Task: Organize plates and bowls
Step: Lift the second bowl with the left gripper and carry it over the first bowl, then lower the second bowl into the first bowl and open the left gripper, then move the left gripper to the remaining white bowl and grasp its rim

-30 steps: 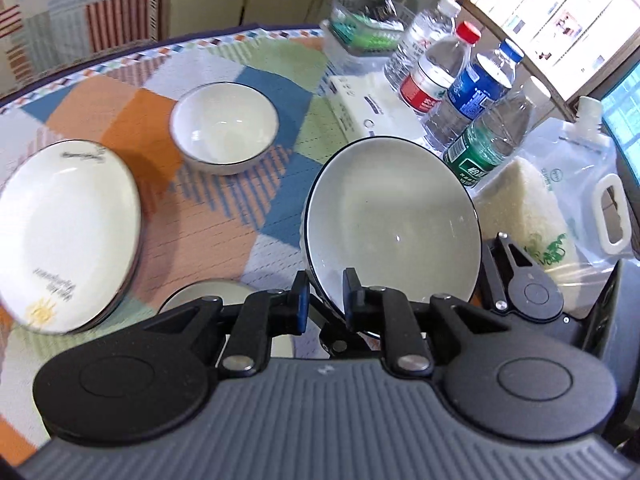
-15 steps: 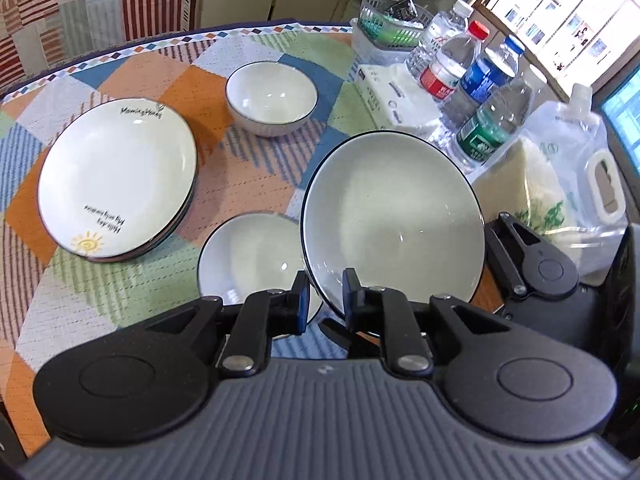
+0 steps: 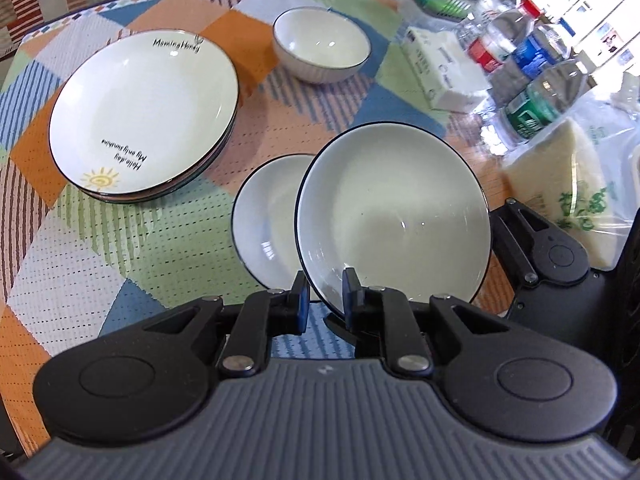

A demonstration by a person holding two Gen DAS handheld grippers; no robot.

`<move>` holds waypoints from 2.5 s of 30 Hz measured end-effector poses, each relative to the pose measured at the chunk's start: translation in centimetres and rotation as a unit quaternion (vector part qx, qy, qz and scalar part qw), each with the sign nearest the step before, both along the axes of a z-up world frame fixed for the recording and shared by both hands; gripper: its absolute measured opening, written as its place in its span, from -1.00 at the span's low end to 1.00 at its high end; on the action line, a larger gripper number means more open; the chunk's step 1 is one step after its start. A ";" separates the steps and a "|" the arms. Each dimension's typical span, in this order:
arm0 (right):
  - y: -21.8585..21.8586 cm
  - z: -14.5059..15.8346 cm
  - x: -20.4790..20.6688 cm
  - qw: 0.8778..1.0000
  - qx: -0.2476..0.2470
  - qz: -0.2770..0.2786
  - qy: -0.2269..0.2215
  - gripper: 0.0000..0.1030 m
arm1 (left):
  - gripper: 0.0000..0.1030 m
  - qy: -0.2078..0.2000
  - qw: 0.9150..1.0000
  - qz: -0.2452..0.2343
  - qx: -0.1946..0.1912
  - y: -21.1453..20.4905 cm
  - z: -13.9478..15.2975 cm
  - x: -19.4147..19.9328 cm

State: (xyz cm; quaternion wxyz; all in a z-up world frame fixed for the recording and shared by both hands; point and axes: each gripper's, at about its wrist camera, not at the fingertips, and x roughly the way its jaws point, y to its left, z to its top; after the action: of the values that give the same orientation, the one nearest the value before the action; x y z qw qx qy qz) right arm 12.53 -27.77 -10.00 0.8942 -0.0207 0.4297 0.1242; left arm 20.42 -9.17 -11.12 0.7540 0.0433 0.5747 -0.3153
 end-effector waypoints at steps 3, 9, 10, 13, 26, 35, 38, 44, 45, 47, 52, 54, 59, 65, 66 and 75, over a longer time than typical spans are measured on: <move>0.2 -1.0 0.4 1.000 -0.005 0.001 0.007 0.93 | -0.72 0.005 1.000 0.006 0.012 -0.3 -0.9 0.5; 0.5 -2.2 1.5 1.000 -0.017 0.011 0.023 0.91 | -0.72 -0.030 0.998 -0.001 0.049 -1.3 -2.1 0.4; 0.7 -2.2 1.6 0.999 -0.021 0.011 0.023 0.90 | -0.71 -0.037 0.998 -0.004 0.057 -1.5 -2.2 0.4; 0.8 -2.6 2.1 0.999 -0.018 0.008 0.035 0.90 | -0.69 -0.032 0.998 0.002 0.062 -1.5 -2.8 0.7; 1.1 -1.8 1.8 0.998 -0.048 0.033 0.020 0.93 | -0.35 -0.039 0.998 0.014 0.054 -0.3 -2.2 1.7; -0.7 1.2 0.6 0.999 -0.028 0.016 0.005 0.93 | -0.32 -0.048 0.999 0.006 0.024 0.5 0.8 1.2; -1.8 2.3 0.6 1.000 -0.019 0.001 -0.004 0.93 | -0.32 -0.057 0.998 0.000 0.012 0.6 2.1 1.0; -3.3 3.8 0.6 1.000 -0.023 -0.007 -0.018 0.94 | -0.30 -0.077 0.997 -0.009 -0.002 0.3 4.5 1.1; -3.4 4.0 0.6 0.999 -0.028 -0.008 -0.021 0.94 | -0.30 -0.079 0.997 -0.010 -0.004 0.3 4.8 1.1; -3.7 4.5 0.6 0.999 -0.034 -0.010 -0.028 0.94 | -0.28 -0.078 0.997 -0.006 -0.010 0.4 5.3 1.3; -4.6 5.6 1.1 0.998 -0.039 -0.016 -0.052 0.94 | -0.27 -0.072 0.997 0.018 -0.008 0.4 5.2 2.4; -5.0 5.9 1.6 0.997 -0.039 -0.021 -0.066 0.94 | -0.25 -0.074 0.997 0.020 -0.010 0.2 5.1 3.2; -5.7 5.4 3.7 0.992 -0.057 -0.037 -0.108 0.94 | 0.03 -0.101 0.994 0.037 -0.009 -0.7 5.0 5.6; -7.5 2.6 8.3 0.994 -0.033 -0.051 -0.086 0.94 | 0.09 -0.111 0.993 0.041 -0.003 -2.7 2.9 9.0; -7.6 1.9 8.9 0.995 -0.028 -0.055 -0.083 0.94 | 0.09 -0.113 0.993 0.046 -0.006 -2.9 2.4 9.5; -10.1 -4.3 14.6 0.995 0.015 -0.086 -0.053 0.92 | 0.09 -0.111 0.988 0.086 -0.066 -4.4 -0.7 14.6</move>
State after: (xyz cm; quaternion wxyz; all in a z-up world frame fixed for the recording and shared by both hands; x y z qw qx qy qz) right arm 27.09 -37.84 -14.34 0.9233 0.0230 0.3798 0.0514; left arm 35.07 -13.58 -11.79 0.8385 -0.0214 0.4671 -0.2796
